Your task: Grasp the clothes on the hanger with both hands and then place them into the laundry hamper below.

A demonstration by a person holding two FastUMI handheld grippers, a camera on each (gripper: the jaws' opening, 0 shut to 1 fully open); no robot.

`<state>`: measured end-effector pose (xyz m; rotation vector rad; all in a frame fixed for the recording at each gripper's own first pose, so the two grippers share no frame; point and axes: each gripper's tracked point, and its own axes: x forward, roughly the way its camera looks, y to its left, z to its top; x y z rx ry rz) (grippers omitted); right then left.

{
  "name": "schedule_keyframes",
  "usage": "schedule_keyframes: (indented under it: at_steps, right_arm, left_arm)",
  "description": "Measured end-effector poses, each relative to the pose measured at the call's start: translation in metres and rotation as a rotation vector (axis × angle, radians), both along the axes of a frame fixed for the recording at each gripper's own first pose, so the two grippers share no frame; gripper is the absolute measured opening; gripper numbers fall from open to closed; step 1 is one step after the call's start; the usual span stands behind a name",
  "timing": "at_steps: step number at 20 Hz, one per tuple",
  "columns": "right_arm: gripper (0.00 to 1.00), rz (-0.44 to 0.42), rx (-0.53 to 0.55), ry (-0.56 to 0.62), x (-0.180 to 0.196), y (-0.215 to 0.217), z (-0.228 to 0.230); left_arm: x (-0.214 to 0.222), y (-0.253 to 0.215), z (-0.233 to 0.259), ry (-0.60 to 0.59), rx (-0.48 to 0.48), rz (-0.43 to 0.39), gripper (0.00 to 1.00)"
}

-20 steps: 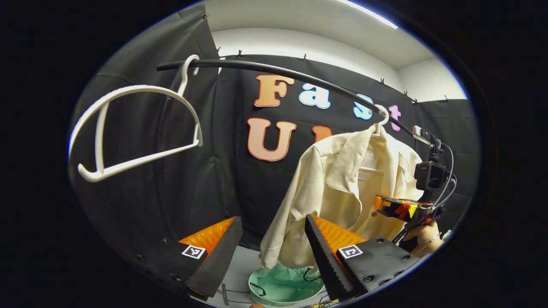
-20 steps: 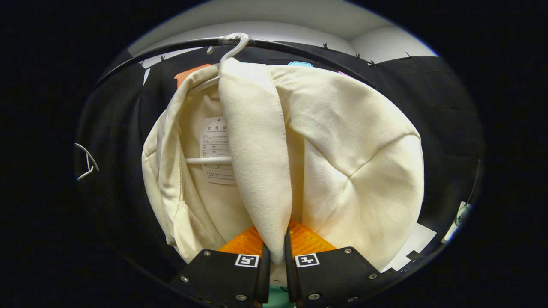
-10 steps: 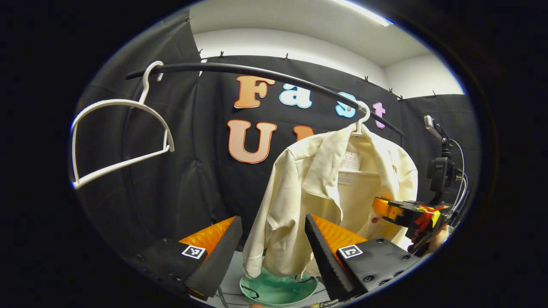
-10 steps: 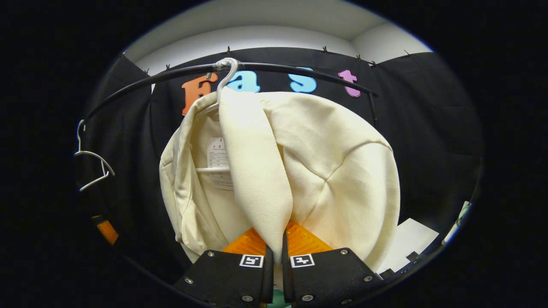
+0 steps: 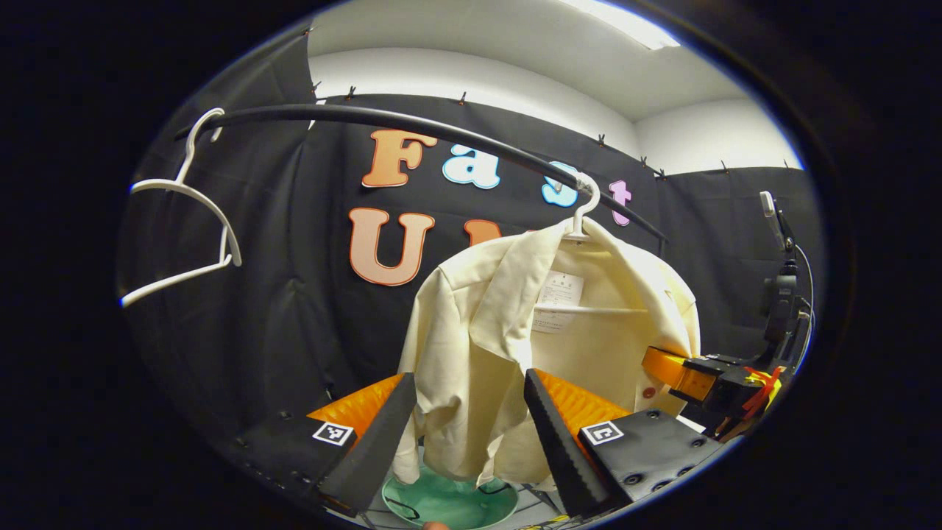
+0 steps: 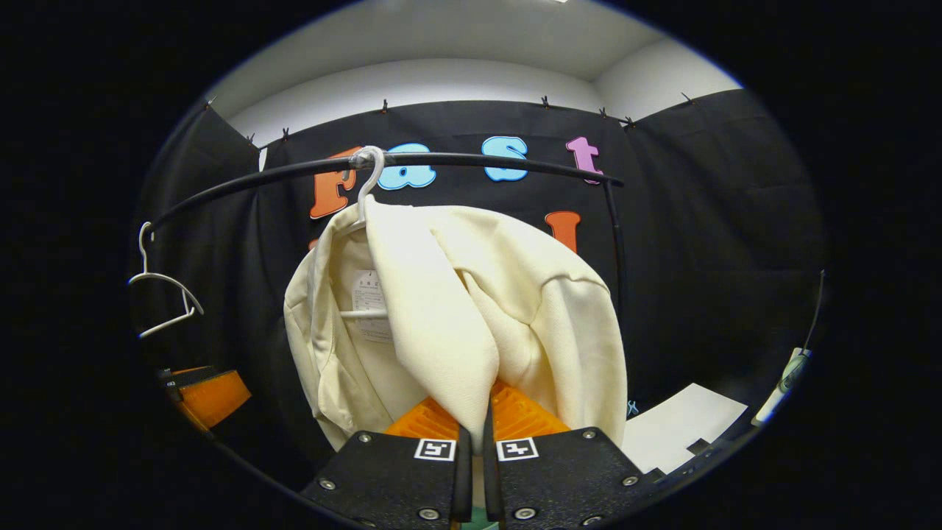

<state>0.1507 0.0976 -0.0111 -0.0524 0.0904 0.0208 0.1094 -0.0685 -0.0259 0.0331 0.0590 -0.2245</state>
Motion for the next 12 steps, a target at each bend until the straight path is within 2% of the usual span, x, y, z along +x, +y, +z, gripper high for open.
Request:
schedule_keyframes:
  at_steps: [4, 5, 7, 8, 9, 11, 12]
  right_arm:
    - [0.06, 0.009, 0.016, -0.016, -0.005, -0.004, 0.008]
    - [0.06, 0.011, 0.015, -0.023, -0.009, -0.005, 0.010]
    - [0.06, 0.016, 0.017, -0.035, -0.011, -0.005, 0.015]
    - [0.06, 0.017, 0.018, -0.038, -0.012, -0.006, 0.017]
    - [0.06, 0.017, 0.018, -0.041, -0.013, -0.007, 0.019]
    - [0.06, 0.014, 0.009, -0.060, -0.015, -0.010, 0.023]
    - [0.06, 0.014, 0.008, -0.062, -0.015, -0.011, 0.025]
  left_arm:
    - [0.014, -0.023, -0.009, 0.023, -0.009, -0.043, 0.93]
    - [0.019, -0.026, -0.011, 0.021, 0.002, -0.042, 0.97]
    - [0.030, -0.034, -0.015, 0.018, 0.025, -0.044, 0.96]
    - [0.035, -0.038, -0.018, 0.027, 0.022, -0.047, 1.00]
    - [0.040, -0.042, -0.024, 0.042, 0.014, -0.053, 0.96]
    - [0.049, -0.046, -0.033, 0.071, -0.010, -0.061, 0.96]
    - [0.053, -0.048, -0.037, 0.084, -0.021, -0.062, 1.00]
